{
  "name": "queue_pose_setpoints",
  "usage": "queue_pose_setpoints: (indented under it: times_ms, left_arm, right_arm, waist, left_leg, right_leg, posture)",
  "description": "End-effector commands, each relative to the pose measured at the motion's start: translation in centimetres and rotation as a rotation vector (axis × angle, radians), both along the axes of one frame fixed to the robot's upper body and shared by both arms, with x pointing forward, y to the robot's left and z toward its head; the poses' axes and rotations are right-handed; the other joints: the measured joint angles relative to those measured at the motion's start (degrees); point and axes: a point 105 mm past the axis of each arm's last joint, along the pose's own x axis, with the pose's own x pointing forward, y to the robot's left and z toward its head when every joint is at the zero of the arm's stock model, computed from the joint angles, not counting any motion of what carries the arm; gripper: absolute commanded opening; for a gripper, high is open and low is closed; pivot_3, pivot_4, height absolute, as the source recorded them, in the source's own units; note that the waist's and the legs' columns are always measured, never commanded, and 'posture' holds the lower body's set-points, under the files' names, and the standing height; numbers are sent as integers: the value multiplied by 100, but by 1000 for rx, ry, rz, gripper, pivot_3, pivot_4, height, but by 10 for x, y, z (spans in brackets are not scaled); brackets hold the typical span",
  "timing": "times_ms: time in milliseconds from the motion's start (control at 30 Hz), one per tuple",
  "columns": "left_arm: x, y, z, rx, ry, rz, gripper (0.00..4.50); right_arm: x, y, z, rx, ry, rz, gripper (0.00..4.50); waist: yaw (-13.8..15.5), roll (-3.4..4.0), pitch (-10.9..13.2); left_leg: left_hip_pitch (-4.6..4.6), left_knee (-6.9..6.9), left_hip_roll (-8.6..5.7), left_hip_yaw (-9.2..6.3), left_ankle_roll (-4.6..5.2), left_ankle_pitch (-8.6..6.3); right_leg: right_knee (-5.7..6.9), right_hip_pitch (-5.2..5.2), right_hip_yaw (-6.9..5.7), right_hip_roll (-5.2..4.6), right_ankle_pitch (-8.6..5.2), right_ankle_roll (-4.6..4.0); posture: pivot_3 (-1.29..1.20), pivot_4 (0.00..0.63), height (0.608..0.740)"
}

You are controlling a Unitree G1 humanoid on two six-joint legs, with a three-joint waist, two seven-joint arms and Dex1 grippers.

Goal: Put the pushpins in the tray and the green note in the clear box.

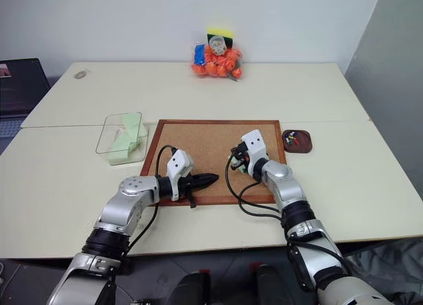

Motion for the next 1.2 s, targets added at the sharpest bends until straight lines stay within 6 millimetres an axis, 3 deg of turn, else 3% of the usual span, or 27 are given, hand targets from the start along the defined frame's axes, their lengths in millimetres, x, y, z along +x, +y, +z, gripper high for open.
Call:
queue_pose_setpoints:
  times_ms: [33,267,467,567,667,767,867,967,1200]
  left_arm:
    - [-10,6,-24,43,139,-13,0]
    - [-15,8,-34,89,230,-39,0]
    - [-17,2,-33,94,251,-72,0]
    - [-17,3,-32,100,250,-72,0]
    - [-20,1,-30,101,247,-83,0]
    - [-21,0,-28,90,231,-92,0]
    - [-21,2,-27,85,226,-97,0]
    - [-21,3,-26,87,224,-103,0]
    - [-19,2,-22,91,219,-112,0]
  right_arm:
    - [-2,-5,42,107,-129,18,19]
    - [-16,-5,66,126,-201,77,19]
    - [-12,-6,79,153,-221,34,19]
    - [-1,-25,89,155,-258,-97,19]
    - [13,-67,94,148,-285,-320,19]
    - [23,-111,83,97,-251,-535,19]
    - [25,-132,73,70,-206,-629,19]
    - [26,-145,64,73,-151,-674,19]
    - [27,-147,53,88,-73,-667,19]
  waist:
    - [3,0,0]
    - [-19,1,0]
    - [-12,1,-1]
    - [-6,1,-1]
    - [2,1,-1]
    - [12,1,-1]
    - [45,1,-1]
    - [8,2,-2]
    - [3,3,-2]
  left_leg:
    - [-2,-1,0,-1,0,0]
    - [-3,-7,1,-4,0,0]
    - [-3,-8,1,-3,0,0]
    - [-4,-8,1,-3,0,0]
    - [-5,-8,1,-3,0,0]
    - [-5,-9,0,-2,0,0]
    - [-6,-10,-3,1,0,-1]
    - [-3,-12,-2,5,0,-1]
    - [-4,-12,-3,4,1,-1]
  right_leg:
    - [-1,-1,0,0,0,0]
    - [-2,-4,-3,2,-2,-2]
    - [-3,-4,-3,2,-4,-4]
    - [-4,-4,-3,1,-3,-5]
    - [-4,-4,-3,0,-4,-5]
    - [-5,-4,-3,0,-3,-6]
    - [-6,-4,0,-4,-3,-9]
    - [-6,-5,6,-3,-4,-9]
    - [-6,-5,4,-2,-5,-7]
  posture:
    - [0,150,740]
    - [0,150,740]
    - [0,150,740]
    - [0,150,740]
    - [0,150,740]
    - [0,150,740]
    - [0,150,740]
    - [0,150,740]
    - [0,150,740]
